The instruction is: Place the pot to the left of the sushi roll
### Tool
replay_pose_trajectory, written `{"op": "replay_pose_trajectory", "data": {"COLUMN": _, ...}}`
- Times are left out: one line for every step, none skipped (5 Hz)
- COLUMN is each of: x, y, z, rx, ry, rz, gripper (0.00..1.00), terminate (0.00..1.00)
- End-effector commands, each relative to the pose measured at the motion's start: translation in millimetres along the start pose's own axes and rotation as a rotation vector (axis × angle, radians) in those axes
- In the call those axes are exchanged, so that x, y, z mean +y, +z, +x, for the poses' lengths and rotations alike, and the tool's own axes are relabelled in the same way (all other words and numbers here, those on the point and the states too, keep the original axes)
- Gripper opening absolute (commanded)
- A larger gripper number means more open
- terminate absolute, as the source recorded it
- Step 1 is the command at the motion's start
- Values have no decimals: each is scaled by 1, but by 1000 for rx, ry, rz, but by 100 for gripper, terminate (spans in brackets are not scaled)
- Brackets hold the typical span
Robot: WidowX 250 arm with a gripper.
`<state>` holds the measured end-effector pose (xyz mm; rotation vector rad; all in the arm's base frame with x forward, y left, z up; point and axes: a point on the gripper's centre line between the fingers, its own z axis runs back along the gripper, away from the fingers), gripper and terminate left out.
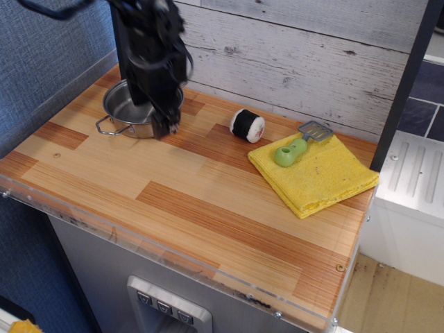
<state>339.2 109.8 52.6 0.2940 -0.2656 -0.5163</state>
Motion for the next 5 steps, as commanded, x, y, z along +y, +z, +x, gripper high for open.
{"op": "replay_pose_trajectory", "data": {"x": 11, "y": 61, "z": 7, "rx": -228, "ry": 35, "rz": -23, "gripper": 100, "terminate": 0}}
{"op": "replay_pose_trajectory", "data": {"x": 11, "y": 61, "z": 7, "rx": -228, "ry": 35, "rz": -23, "gripper": 100, "terminate": 0}}
{"op": "replay_pose_trajectory", "data": {"x": 11, "y": 61, "z": 7, "rx": -228, "ry": 35, "rz": -23, "gripper": 100, "terminate": 0}}
{"op": "replay_pose_trajectory", "data": {"x": 11, "y": 61, "z": 7, "rx": -228, "ry": 35, "rz": -23, "gripper": 100, "terminate": 0}}
{"op": "replay_pose_trajectory", "data": {"x": 11, "y": 61, "z": 7, "rx": -228, "ry": 35, "rz": -23, "gripper": 100, "terminate": 100}}
